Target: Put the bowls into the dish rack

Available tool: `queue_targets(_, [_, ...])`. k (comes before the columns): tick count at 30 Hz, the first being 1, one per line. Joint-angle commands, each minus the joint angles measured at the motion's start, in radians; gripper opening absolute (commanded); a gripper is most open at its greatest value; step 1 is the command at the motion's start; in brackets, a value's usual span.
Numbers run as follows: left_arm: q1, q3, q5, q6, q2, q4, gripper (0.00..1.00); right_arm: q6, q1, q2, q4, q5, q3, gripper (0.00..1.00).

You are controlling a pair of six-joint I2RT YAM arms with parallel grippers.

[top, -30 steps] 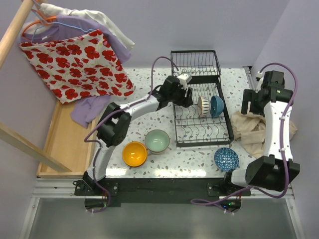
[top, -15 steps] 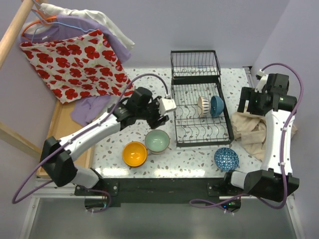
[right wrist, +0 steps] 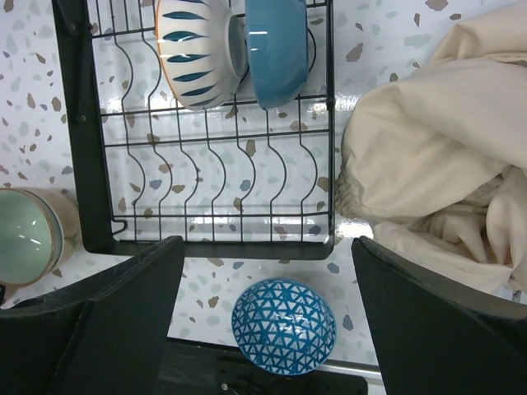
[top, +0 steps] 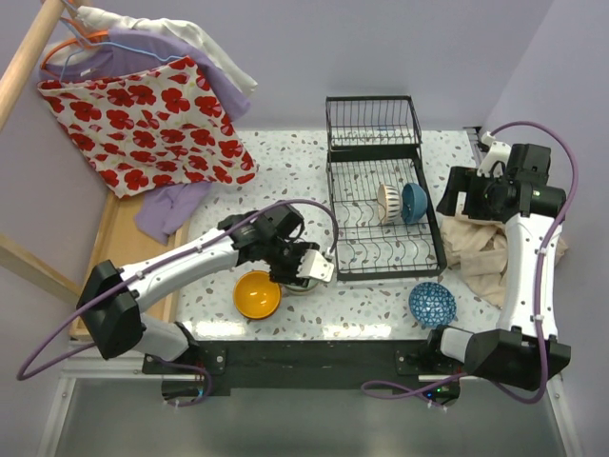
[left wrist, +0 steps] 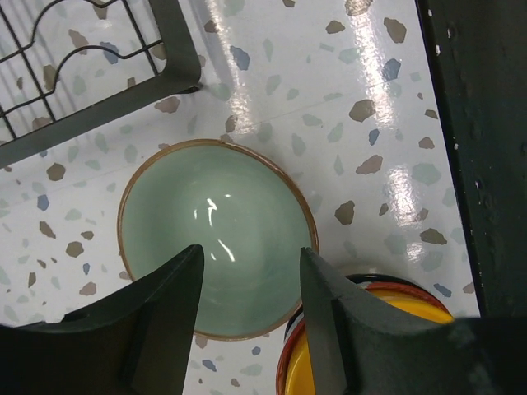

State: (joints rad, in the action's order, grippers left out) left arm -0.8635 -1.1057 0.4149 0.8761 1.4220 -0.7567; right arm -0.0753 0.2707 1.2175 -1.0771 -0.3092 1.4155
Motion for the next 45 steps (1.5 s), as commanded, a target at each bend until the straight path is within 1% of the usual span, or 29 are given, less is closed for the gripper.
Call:
queue_targets(1, [-0.023,-0.026,0.008,0.027,0.051,0.004,0.53,-0.015,0.004,0.004,0.017,-0.03,0.019,0.87])
queue_targets(5, [-0.042,-0.029,0.01,0.027,0.078,-0.018,0.5,-0.017,0.004,0.007,0.016,-0.025,0.017,0.87])
queue_targets(14, [-0.072,-0.006,-0.014,-0.022,0.077,0.006,0.48,-0.014,0.004,0.002,0.016,-0.024,-0.003,0.87])
queue_targets(18, [-0.08,-0.028,-0.042,-0.094,0.052,0.023,0.52,-0.014,0.005,0.004,0.017,-0.024,-0.003,0.87])
queue_targets(21, [-0.083,-0.019,-0.045,-0.101,0.063,0.023,0.54,-0.012,0.004,0.011,0.02,-0.025,-0.004,0.87])
queue_targets(25, [-0.091,-0.013,-0.056,-0.115,0.086,0.042,0.54,-0.011,0.005,0.02,0.019,-0.024,0.006,0.87])
queue_targets(31, [-0.092,-0.019,-0.053,-0.193,0.117,0.083,0.53,-0.014,0.005,0.02,0.011,-0.018,0.013,0.87])
queue_targets(37, [-0.094,-0.019,-0.054,-0.232,0.127,0.105,0.46,-0.03,0.004,0.02,-0.001,-0.01,0.011,0.87])
queue_targets(40, [-0.092,-0.02,-0.059,-0.239,0.129,0.1,0.38,-0.031,0.004,0.025,-0.003,-0.01,0.011,0.87])
queue_targets(41, [-0.094,-0.023,-0.056,-0.232,0.126,0.093,0.33,-0.031,0.004,0.027,-0.003,-0.013,0.011,0.87])
queue_targets(43, [-0.094,-0.025,-0.057,-0.232,0.121,0.079,0.3,-0.027,0.004,0.027,-0.001,-0.013,0.01,0.87])
queue_targets(45, [-0.094,-0.023,-0.074,-0.236,0.115,0.062,0.24,-0.024,0.005,0.03,0.002,-0.014,0.008,0.87])
